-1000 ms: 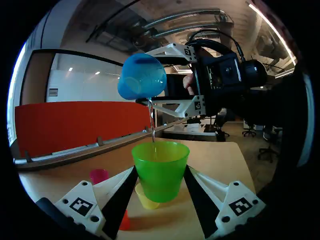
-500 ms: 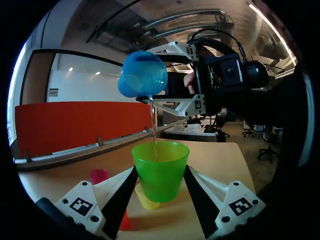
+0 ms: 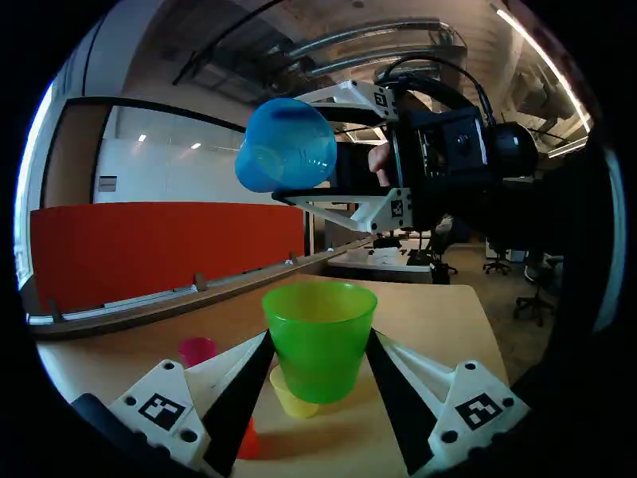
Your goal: Pour water
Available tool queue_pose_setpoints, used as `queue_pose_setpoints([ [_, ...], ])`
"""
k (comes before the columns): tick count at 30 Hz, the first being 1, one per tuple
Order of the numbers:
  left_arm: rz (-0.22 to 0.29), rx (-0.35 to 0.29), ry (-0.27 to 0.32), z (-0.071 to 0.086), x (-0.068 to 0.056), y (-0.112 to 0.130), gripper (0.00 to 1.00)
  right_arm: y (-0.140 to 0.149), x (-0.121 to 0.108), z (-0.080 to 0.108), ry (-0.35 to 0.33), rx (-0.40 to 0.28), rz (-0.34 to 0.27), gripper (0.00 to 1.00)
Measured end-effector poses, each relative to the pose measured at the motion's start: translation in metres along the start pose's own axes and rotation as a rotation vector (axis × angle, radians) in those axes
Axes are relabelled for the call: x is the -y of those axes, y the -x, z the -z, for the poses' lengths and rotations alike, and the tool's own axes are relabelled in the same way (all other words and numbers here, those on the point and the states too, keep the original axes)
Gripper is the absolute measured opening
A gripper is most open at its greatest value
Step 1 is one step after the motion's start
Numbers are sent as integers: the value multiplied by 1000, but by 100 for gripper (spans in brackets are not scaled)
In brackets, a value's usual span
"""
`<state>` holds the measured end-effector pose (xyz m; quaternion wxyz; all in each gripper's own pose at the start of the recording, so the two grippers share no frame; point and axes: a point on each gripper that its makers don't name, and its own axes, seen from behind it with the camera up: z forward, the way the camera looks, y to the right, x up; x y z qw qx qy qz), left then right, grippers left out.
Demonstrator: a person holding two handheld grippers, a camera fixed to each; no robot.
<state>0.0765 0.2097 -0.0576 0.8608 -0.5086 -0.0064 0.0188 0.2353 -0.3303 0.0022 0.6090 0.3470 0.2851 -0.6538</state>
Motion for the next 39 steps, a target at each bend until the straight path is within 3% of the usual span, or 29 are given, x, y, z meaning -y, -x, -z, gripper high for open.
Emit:
queue_pose_setpoints([
  [11,0,0,-2,1,1,-2,80,-1,0,1,-2,3,-39,88],
  [39,7,0,-22,3,5,-3,80,16,17,9,0,-2,-539,88],
])
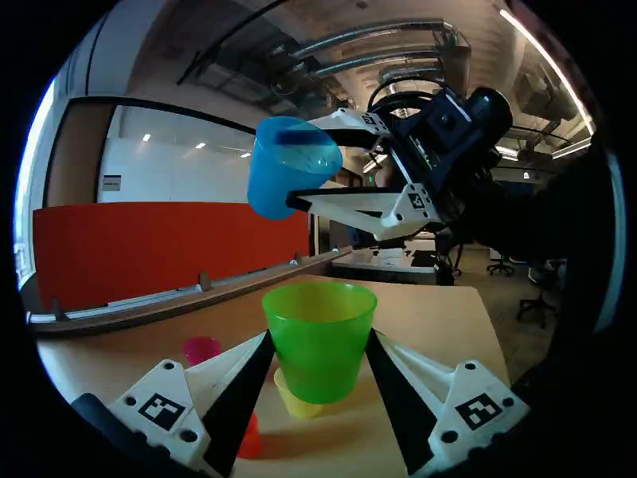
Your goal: Pour water
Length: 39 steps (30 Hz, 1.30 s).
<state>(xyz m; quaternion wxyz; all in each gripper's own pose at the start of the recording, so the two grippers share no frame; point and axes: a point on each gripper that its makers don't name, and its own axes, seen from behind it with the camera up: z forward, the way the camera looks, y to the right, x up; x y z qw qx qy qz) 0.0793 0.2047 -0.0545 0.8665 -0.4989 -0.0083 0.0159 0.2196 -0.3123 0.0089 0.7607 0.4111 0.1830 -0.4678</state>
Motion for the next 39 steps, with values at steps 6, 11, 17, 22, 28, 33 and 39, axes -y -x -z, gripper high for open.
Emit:
queue_pose_setpoints([
  [6,0,1,-4,0,1,-1,80,2,4,3,-9,-13,-189,88],
  [11,0,2,-8,1,2,-1,80,2,-1,6,-1,-35,-342,88],
  [17,-4,1,-17,2,5,-2,80,7,2,8,-4,-30,-441,88],
  [22,-3,2,-22,3,6,-2,80,11,4,8,-2,-21,-527,88],
  [28,-9,7,-27,3,7,-4,80,12,5,8,-5,-18,-651,88],
  [33,-9,7,-32,4,7,-6,80,13,7,9,-13,-17,-742,88],
  [39,-10,11,-38,5,9,-6,80,13,7,11,-16,-19,-855,88],
])
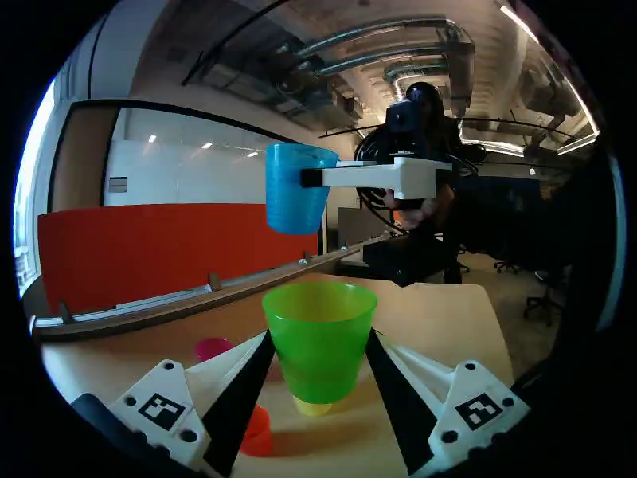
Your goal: Pour water
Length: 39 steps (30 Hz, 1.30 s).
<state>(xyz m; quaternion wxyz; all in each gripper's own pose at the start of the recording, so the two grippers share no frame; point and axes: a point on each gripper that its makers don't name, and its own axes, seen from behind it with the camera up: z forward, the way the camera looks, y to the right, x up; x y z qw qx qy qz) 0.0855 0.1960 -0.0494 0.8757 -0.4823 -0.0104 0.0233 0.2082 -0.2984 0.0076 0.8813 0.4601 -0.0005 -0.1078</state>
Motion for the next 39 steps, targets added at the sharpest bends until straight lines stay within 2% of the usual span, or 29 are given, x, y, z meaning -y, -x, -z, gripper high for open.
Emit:
queue_pose_setpoints([
  [4,-1,3,-2,1,0,0,80,0,-3,1,8,0,-44,88],
  [20,7,19,-7,2,1,-3,80,6,-2,5,5,10,-144,88],
  [26,13,53,-4,4,1,2,80,14,-3,9,3,29,-183,88],
  [39,19,142,-28,8,8,17,80,39,-8,22,8,84,-185,88],
])
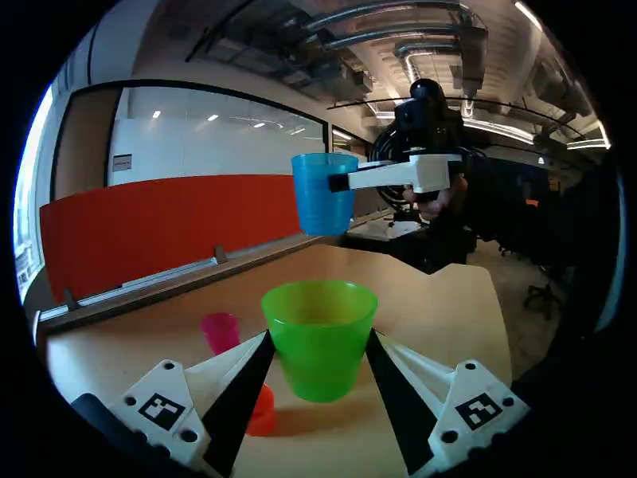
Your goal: Pour water
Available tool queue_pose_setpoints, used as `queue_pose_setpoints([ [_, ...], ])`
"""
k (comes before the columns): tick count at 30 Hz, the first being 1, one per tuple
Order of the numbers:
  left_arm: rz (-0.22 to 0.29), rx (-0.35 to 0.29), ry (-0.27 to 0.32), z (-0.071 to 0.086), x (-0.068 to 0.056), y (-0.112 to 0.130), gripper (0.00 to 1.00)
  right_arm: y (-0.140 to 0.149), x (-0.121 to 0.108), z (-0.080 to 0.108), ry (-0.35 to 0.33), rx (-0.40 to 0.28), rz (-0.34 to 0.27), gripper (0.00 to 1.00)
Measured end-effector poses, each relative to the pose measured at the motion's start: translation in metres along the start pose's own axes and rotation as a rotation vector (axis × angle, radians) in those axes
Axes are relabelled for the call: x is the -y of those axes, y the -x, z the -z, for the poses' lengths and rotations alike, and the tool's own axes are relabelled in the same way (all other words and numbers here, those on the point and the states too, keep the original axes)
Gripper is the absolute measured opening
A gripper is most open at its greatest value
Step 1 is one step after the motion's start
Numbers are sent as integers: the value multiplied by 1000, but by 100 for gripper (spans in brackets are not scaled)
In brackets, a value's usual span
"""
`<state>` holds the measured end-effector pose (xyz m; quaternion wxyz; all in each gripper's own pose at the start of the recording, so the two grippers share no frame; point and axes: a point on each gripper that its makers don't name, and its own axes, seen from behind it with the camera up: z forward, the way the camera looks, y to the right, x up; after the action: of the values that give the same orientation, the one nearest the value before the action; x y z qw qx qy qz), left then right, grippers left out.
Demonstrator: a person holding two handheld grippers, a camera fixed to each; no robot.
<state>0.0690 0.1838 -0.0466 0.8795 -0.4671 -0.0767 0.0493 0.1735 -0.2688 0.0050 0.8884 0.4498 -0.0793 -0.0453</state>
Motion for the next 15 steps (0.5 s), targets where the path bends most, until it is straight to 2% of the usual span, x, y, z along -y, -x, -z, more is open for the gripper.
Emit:
queue_pose_setpoints([
  [15,-19,51,-1,4,2,9,80,25,-9,16,7,51,14,88],
])
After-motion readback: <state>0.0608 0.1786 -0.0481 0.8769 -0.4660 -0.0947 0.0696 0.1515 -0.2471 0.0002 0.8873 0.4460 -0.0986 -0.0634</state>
